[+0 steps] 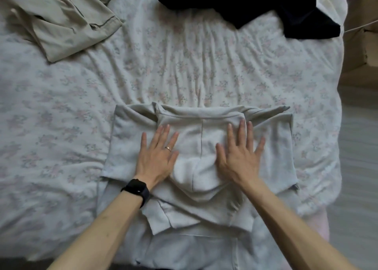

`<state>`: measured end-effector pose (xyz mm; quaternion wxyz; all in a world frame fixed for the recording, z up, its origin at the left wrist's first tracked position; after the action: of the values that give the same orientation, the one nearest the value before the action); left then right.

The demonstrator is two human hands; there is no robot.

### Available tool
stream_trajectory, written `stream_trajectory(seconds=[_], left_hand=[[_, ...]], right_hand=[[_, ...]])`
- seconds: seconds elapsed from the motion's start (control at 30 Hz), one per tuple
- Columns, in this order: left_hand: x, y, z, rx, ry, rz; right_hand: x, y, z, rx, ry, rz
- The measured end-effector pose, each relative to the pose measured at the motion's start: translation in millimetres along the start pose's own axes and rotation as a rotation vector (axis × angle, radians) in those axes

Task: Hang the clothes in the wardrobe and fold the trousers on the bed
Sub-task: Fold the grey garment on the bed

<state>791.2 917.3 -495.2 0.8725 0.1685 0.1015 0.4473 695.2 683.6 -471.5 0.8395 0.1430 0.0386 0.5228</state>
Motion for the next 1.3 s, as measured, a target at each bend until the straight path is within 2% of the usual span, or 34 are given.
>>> stream_trajectory(seconds=[0.1, 0.17, 0.27, 0.37, 0.5, 0.67, 0.77, 0.83, 0.9, 1.03, 1.13, 1.3], left_hand=[[-51.8, 28.8, 2.1, -0.054, 0.174, -0.093], [-68.4, 57.7, -18.3, 0.042, 0.11, -0.162], [-59.5, 92.8, -46.4, 0.185, -0.01, -0.092], [-55.5, 102.9, -42.2, 0.14, 0.03, 0.005], [-44.6, 141.1, -33.0, 0.01, 0.316, 0.272], [0.9, 242.7, -59.8, -0.193, 0.628, 0.805], [26.2, 296.8, -95.2, -0.147, 0.889, 1.1], [45.8, 309.0, -115.0, -0.039, 1.007, 1.198], [60.6, 318.7, -127.7, 0.054, 1.041, 1.167], [78.5, 323.2, -138.0, 0.091, 1.066, 1.14], [76.6, 328.8, -143.9, 0.198, 1.013, 1.066], [53.9, 368.3, -142.8, 0.308, 1.126, 0.933]], right_hand=[[42.8, 53.1, -11.1, -0.092, -0.099, 0.203], [39.2, 86.6, -28.0, -0.036, -0.019, 0.316], [6.5, 110.3, -45.5, 0.083, 0.072, 0.289], [-3.3, 112.7, -38.4, 0.085, 0.028, 0.232], [-31.6, 144.6, -25.8, 0.014, -0.14, 0.009], [-81.8, 230.9, -47.4, -0.058, -0.358, -0.333], [-112.9, 279.5, -72.3, -0.026, -0.491, -0.671], [-127.3, 296.9, -88.2, 0.05, -0.583, -0.845], [-131.0, 315.2, -99.5, 0.106, -0.67, -0.926], [-140.8, 318.5, -109.5, 0.169, -0.731, -0.899], [-148.6, 330.7, -112.7, 0.211, -0.834, -0.93], [-141.9, 385.5, -114.1, 0.38, -0.847, -0.836]])
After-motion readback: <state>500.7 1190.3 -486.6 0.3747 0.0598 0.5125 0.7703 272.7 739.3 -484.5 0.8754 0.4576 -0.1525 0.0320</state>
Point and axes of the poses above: each hand's wrist, its own y-axis away from the middle knuckle, its own z-axis out of the back of the hand, x = y × z, the point moved 6 cm from there along -y, towards the middle knuckle, and after that the axes turned 1 degree about z, right-handed, at the moved point
